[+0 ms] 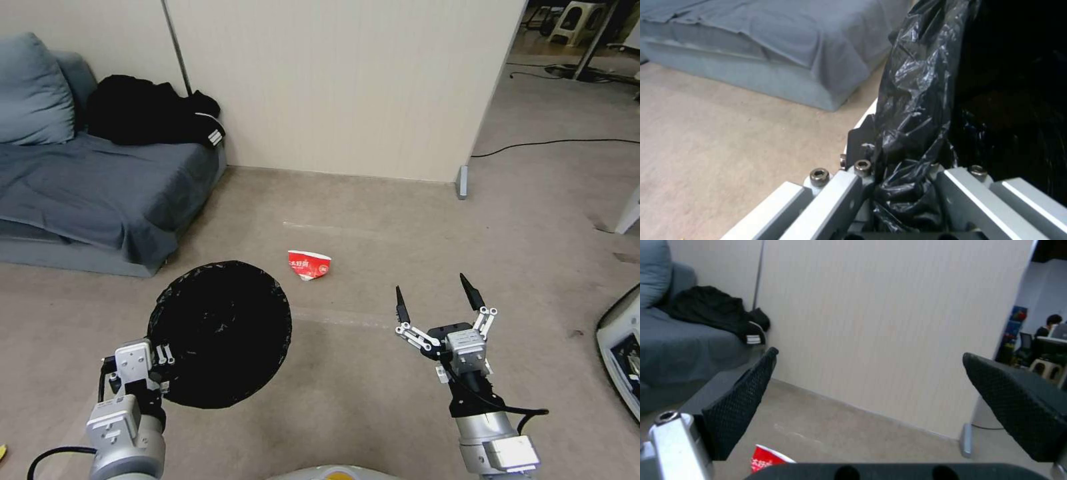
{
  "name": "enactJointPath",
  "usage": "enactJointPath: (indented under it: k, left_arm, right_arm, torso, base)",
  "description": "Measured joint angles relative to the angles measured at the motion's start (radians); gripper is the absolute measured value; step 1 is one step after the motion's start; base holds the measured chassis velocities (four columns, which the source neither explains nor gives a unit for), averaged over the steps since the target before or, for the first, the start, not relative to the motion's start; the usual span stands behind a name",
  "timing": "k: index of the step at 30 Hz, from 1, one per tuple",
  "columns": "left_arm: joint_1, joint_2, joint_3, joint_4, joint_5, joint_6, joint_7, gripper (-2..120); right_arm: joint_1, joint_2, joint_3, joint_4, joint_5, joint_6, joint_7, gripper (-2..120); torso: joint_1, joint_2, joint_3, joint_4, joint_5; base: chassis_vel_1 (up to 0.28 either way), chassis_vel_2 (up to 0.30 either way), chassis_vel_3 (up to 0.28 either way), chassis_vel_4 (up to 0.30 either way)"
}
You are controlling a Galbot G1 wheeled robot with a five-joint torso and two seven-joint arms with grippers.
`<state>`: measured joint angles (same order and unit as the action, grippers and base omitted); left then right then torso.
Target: Pick up the trash bin, then pick up the garbage from the floor and place it into the trash bin.
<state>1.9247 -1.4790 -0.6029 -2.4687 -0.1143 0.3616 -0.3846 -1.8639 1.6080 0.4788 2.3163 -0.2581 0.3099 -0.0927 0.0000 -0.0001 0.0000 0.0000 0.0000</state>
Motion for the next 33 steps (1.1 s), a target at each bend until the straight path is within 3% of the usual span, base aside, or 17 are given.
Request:
enactJointPath:
  k: [16,33]
  left_arm:
    - [-0.011,-0.005,0.009,0.015,-0.010,-0.002,0.004,1]
    - [-0.012,0.001,0.020,0.016,0.000,0.000,0.005,1]
  right_arm:
    - [0.001,0.000,0.013,0.000,-0.010,0.019,-0.025,100]
    - [-0.002,0.000,0.014,0.001,-0.005,-0.004,-0.017,100]
  torso:
    - [0.000,0.000,0.000,0.0004,0.0001]
    - [0.000,0.000,0.000,0.0000,0.0000]
  base:
    - [0.077,0.081,0.089,0.089]
    - [0.000,0.000,0.000,0.000]
